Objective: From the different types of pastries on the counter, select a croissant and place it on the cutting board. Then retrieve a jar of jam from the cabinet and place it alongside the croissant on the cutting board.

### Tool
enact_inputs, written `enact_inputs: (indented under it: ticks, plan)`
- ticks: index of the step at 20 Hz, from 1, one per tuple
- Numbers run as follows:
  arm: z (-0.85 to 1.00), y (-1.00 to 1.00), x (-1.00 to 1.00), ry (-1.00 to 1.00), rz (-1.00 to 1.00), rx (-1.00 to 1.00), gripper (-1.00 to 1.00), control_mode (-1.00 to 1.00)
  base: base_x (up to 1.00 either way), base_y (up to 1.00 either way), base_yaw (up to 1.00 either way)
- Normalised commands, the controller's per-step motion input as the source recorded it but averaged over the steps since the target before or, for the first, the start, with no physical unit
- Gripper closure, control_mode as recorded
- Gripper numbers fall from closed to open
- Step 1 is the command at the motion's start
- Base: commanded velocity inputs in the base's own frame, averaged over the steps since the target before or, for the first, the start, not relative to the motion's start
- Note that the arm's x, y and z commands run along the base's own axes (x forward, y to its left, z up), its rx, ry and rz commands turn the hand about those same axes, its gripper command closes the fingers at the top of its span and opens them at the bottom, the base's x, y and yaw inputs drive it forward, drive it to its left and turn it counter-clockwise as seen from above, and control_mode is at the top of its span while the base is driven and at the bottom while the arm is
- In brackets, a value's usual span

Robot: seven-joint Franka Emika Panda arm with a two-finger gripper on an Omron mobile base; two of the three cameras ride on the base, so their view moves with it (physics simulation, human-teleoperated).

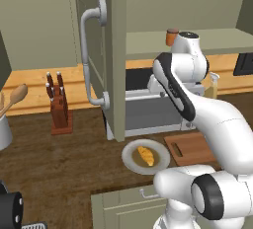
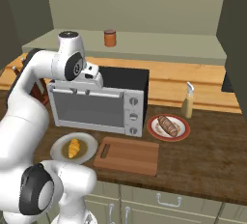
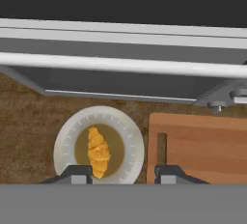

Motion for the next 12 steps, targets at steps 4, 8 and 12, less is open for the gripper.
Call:
enact_inputs:
  ticks: [4, 8, 12]
  plan:
    - [-0.48, 0.03, -0.08, 0.0, 0.0, 0.0, -1.0, -1.0, 0.0, 0.0, 0.0]
    - [-1.0, 0.18, -0.27, -0.01, 0.03, -0.01, -1.0, -1.0, 0.0, 0.0, 0.0]
    - [-0.85, 0.4, -0.13, -0.07, 0.17, -0.08, -1.0, -1.0, 0.0, 0.0, 0.0]
